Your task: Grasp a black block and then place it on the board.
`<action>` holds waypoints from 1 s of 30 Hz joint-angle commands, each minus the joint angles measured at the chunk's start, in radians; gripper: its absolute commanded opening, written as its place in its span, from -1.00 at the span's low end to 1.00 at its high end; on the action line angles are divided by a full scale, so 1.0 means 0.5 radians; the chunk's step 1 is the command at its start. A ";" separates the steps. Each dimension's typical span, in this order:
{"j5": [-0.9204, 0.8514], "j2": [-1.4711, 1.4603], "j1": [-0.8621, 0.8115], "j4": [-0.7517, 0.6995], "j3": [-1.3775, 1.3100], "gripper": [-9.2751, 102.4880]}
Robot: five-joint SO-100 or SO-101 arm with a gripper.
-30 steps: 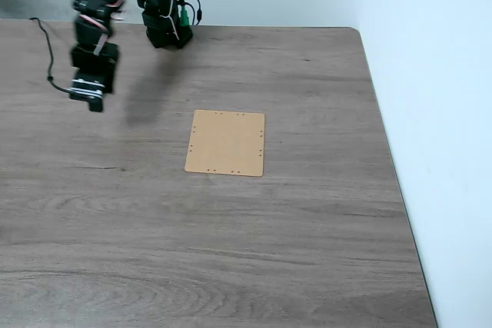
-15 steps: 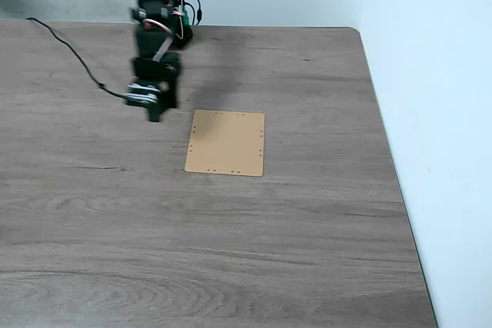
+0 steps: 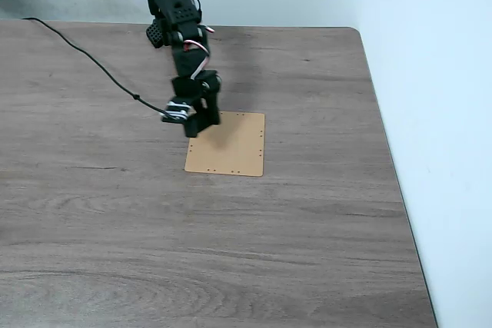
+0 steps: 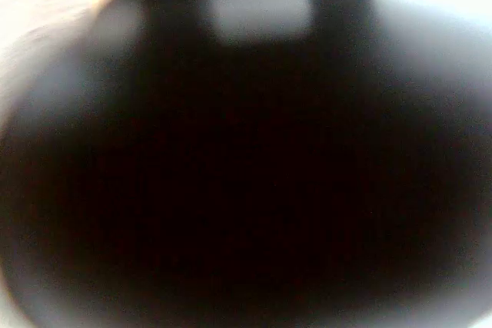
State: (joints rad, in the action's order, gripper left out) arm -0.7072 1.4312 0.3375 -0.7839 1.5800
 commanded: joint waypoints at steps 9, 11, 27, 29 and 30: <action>0.126 -0.071 0.187 0.153 0.000 -0.75; 0.117 -0.089 0.193 0.172 0.003 -0.66; -0.055 0.077 0.107 -0.018 -0.273 -0.46; -0.074 0.184 0.043 -0.012 -0.316 -0.48; -0.080 0.245 0.006 0.015 -0.319 -0.49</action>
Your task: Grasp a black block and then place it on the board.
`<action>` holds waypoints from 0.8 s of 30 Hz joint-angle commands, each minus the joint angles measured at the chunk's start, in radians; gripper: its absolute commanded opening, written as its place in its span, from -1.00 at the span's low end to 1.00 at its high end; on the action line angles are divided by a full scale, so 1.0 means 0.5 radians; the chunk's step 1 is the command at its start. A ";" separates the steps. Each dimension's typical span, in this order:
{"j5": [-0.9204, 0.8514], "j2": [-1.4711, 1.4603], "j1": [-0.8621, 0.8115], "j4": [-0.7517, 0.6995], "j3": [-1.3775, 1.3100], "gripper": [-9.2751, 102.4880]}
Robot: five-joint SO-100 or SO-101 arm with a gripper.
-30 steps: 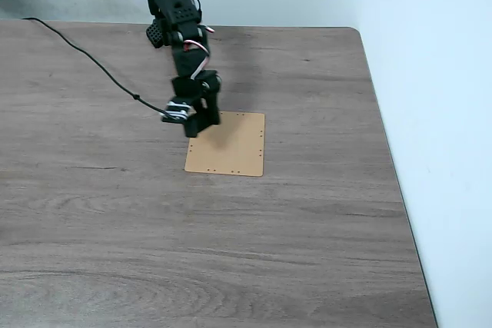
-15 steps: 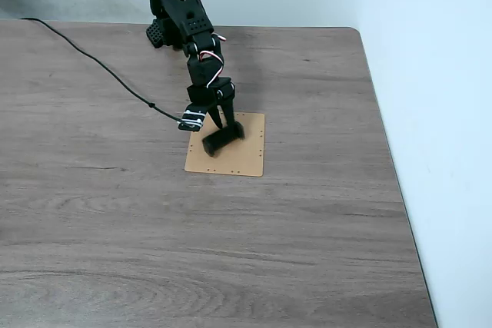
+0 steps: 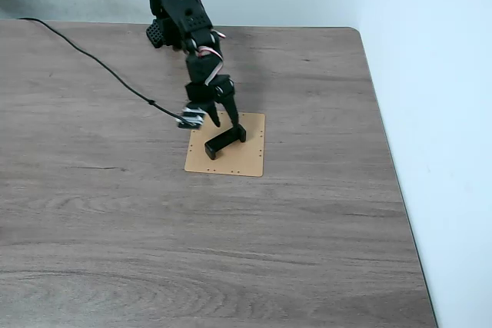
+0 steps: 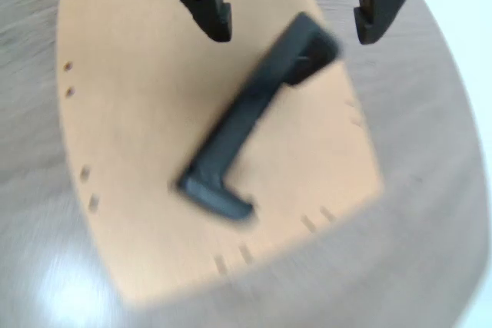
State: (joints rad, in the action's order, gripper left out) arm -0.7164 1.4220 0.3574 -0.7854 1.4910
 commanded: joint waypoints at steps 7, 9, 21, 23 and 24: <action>0.018 0.693 -0.313 0.160 0.003 -0.83; 0.092 0.834 -0.405 0.160 0.147 -0.83; 0.614 1.761 -0.822 0.025 1.230 -0.83; 0.687 1.942 -0.850 0.074 1.488 -0.83; 0.779 2.028 -0.868 0.055 1.595 -0.83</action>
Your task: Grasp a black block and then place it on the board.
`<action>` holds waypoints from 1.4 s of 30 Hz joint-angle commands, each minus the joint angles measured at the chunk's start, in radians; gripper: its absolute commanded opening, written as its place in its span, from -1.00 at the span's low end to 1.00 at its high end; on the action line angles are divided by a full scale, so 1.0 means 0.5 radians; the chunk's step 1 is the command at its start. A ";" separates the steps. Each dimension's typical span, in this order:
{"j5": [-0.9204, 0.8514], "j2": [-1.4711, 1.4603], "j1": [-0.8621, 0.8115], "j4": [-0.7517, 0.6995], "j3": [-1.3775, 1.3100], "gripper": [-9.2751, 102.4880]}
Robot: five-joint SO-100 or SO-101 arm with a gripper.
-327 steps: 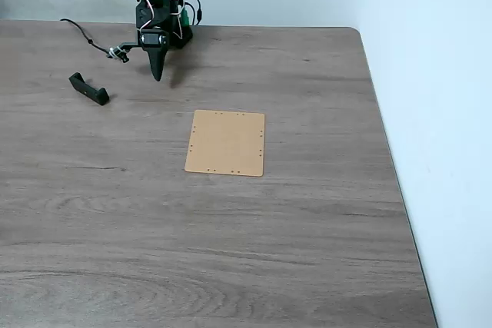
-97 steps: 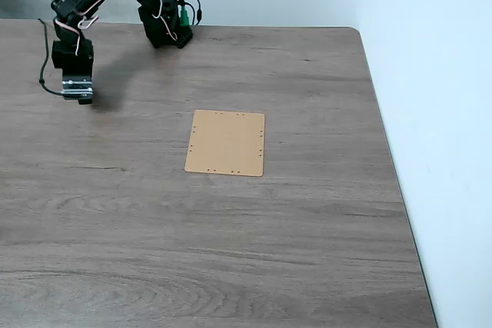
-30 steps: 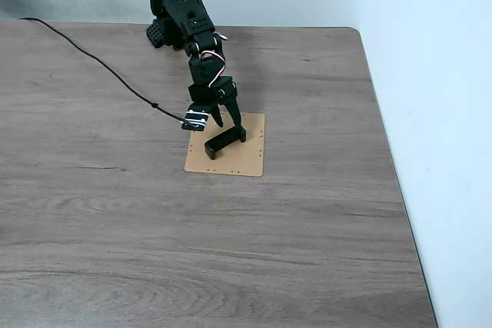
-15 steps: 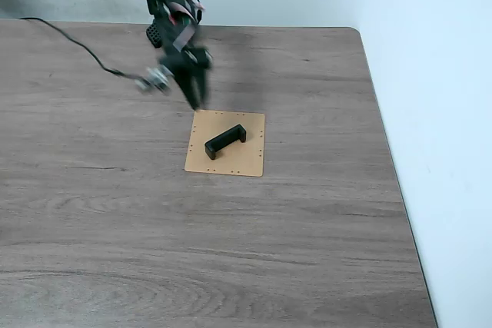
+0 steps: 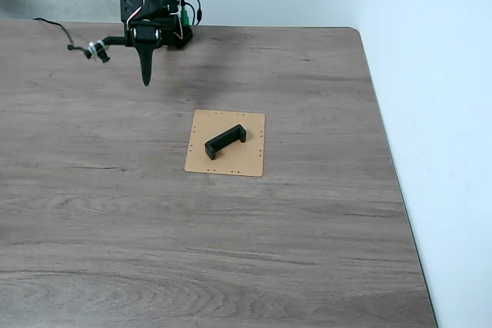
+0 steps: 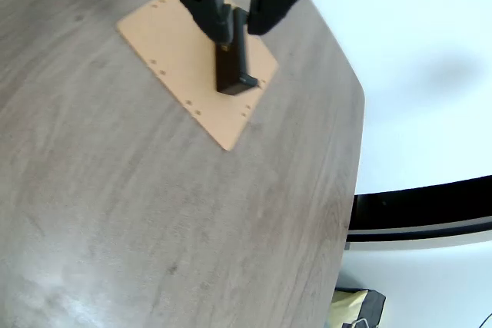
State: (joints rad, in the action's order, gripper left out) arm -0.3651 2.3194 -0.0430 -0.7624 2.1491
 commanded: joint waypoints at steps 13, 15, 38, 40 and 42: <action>0.466 1.172 -0.043 -0.015 1.212 -0.83; 0.574 1.347 -0.028 -0.055 1.365 -0.83; 0.746 2.114 -0.049 -0.310 1.911 -0.83; 0.752 2.114 -0.049 -0.307 1.911 -0.83; 0.742 2.114 -0.049 -0.304 1.911 -0.83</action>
